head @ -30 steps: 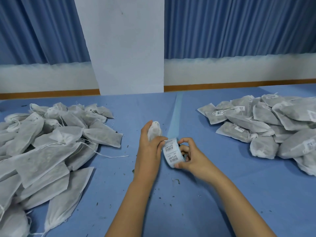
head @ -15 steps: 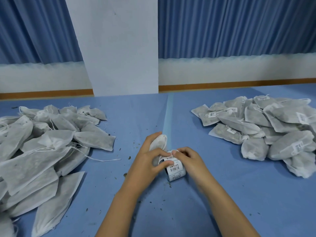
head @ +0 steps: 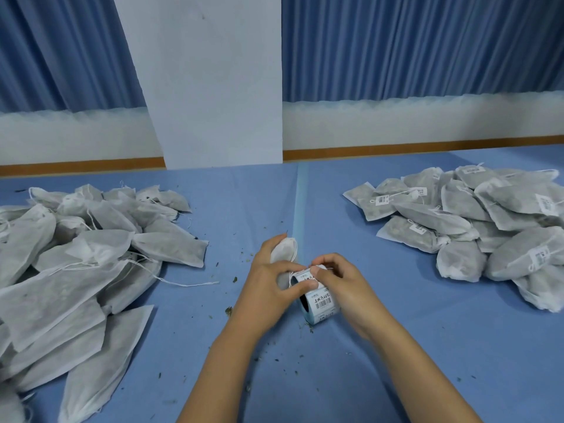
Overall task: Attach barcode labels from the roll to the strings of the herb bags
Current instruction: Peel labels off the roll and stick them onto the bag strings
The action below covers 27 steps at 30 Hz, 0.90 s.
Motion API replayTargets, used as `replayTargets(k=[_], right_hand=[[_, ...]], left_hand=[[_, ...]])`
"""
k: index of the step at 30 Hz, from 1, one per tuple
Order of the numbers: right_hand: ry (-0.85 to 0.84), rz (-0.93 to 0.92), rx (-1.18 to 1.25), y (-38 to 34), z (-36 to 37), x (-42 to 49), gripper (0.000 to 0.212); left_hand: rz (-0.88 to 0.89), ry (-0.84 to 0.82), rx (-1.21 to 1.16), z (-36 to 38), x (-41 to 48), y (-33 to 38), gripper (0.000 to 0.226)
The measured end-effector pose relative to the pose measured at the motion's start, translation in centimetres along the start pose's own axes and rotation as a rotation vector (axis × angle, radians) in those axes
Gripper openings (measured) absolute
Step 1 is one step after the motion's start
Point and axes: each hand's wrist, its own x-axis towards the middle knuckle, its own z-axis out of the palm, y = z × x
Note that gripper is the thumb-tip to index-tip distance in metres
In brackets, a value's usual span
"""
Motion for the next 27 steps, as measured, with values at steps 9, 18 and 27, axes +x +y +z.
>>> replayTargets(k=[9,18,27], right_hand=[[-0.047,-0.020,0.073,0.2,0.0,0.0,0.012],[-0.019,0.044,-0.031,0.3,-0.5,0.3,0.020],[0.089,0.048,-0.186,0.4,-0.4,0.8,0.032]], left_hand=[[-0.046,0.110,-0.054,-0.4,0.2,0.0,0.019],[-0.161,0.647,-0.251,-1.4,0.5,0.1,0.022],[-0.100,0.749,-0.341,-1.6,-0.1,0.8,0.020]])
